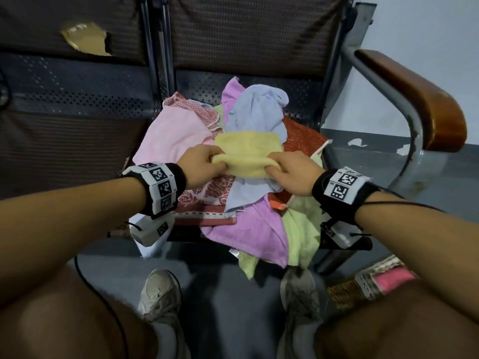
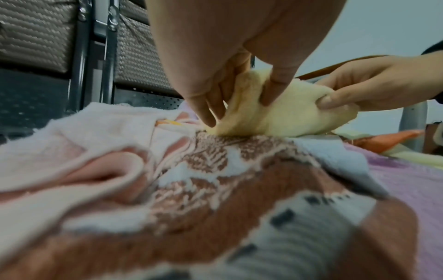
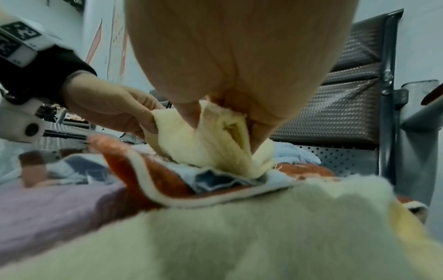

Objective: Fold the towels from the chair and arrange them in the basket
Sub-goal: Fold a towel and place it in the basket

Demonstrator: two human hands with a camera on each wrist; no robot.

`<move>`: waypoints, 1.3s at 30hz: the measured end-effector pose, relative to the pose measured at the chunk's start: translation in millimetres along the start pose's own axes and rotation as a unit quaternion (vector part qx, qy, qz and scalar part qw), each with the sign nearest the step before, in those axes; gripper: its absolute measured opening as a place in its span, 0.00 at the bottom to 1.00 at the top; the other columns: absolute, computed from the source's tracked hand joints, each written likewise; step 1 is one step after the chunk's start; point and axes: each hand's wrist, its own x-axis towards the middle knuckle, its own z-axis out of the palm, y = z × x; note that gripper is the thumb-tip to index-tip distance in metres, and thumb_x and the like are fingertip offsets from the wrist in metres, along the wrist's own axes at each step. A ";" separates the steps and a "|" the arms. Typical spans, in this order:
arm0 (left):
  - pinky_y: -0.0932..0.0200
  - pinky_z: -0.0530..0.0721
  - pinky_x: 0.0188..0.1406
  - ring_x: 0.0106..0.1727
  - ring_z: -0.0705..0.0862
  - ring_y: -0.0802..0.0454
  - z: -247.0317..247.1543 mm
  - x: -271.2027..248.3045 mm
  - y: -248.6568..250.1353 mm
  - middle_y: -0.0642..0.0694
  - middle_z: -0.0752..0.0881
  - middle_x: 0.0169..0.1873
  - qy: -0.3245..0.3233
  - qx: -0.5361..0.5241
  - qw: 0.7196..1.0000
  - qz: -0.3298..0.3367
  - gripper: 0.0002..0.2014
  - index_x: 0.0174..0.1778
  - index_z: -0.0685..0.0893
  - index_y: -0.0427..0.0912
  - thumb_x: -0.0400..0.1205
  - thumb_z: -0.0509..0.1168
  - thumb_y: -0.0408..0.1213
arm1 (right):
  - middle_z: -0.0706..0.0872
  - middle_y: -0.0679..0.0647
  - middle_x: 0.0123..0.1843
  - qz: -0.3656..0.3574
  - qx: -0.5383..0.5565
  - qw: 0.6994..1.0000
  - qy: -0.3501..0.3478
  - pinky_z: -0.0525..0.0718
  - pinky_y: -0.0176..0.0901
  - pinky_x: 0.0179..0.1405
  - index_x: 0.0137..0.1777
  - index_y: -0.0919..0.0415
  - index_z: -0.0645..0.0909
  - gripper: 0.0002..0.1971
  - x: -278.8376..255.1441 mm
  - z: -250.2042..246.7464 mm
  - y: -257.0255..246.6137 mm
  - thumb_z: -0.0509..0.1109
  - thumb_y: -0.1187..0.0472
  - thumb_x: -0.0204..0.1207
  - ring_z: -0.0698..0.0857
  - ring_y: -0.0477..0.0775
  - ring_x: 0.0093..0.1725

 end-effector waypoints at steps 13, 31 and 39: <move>0.48 0.85 0.57 0.53 0.86 0.42 1.2 20.1 -9.5 0.43 0.87 0.57 0.028 0.000 0.985 -0.171 0.23 0.55 0.84 0.44 0.80 0.65 0.61 | 0.91 0.62 0.43 0.163 0.258 0.951 -0.056 0.81 0.44 0.41 0.44 0.65 0.88 0.15 14.3 -2.7 9.1 0.76 0.50 0.77 0.87 0.54 0.41; 0.55 0.80 0.36 0.38 0.81 0.47 -14.3 -2.4 79.9 0.41 0.83 0.40 0.007 -0.435 0.896 -0.091 0.19 0.46 0.79 0.46 0.62 0.75 0.29 | 0.90 0.50 0.61 0.151 0.309 0.933 -0.105 0.84 0.46 0.58 0.69 0.50 0.79 0.31 -0.2 -37.2 -16.4 0.74 0.38 0.68 0.90 0.50 0.57; 0.56 0.80 0.46 0.50 0.84 0.50 -19.3 -25.2 127.4 0.45 0.85 0.53 -0.003 -0.473 0.880 -0.036 0.27 0.62 0.80 0.43 0.66 0.73 0.38 | 0.92 0.50 0.36 0.145 0.486 0.858 0.078 0.83 0.34 0.29 0.53 0.66 0.86 0.09 -41.0 -71.9 -44.0 0.77 0.62 0.77 0.89 0.44 0.32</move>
